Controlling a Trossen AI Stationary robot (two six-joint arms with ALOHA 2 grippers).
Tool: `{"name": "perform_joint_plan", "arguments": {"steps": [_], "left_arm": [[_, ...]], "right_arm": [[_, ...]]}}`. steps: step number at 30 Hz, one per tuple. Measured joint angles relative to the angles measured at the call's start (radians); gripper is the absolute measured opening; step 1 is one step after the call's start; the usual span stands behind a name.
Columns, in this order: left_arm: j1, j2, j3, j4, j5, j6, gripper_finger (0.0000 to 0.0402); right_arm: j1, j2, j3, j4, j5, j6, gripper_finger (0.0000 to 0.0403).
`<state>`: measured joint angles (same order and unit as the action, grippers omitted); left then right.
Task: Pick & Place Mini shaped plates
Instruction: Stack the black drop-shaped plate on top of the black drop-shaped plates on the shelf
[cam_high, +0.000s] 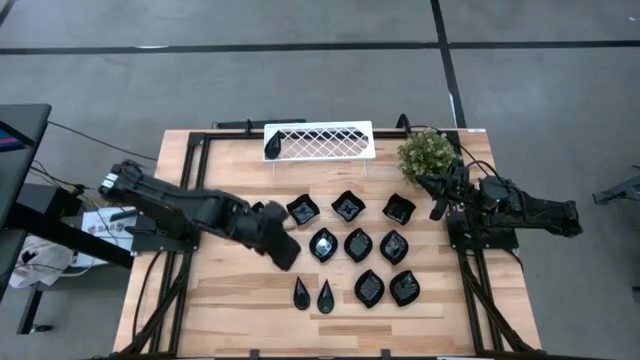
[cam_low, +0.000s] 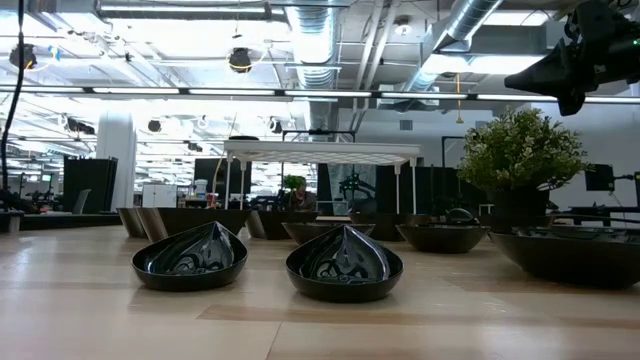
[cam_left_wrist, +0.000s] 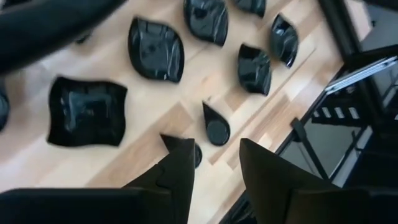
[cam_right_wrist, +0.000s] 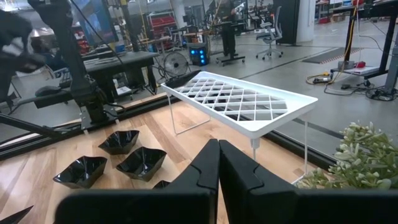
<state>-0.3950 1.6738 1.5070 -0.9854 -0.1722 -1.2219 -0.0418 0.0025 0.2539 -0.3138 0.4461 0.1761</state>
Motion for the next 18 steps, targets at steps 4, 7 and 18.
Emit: {"name": "perform_joint_plan", "arguments": {"steps": [4,7,18], "left_arm": [[-0.034,0.057,0.000,0.007,0.001,-0.061,0.0129],[-0.050,0.090,0.000,0.015,0.019,-0.095,0.0129],[-0.089,0.182,0.000,0.108,0.046,-0.180,0.0132]], "right_arm": [[0.000,0.000,0.000,0.000,0.000,0.000,0.0001],[0.000,0.000,0.000,0.000,0.000,0.000,0.0001],[0.000,0.000,0.000,0.000,0.000,0.000,0.0001]]}}
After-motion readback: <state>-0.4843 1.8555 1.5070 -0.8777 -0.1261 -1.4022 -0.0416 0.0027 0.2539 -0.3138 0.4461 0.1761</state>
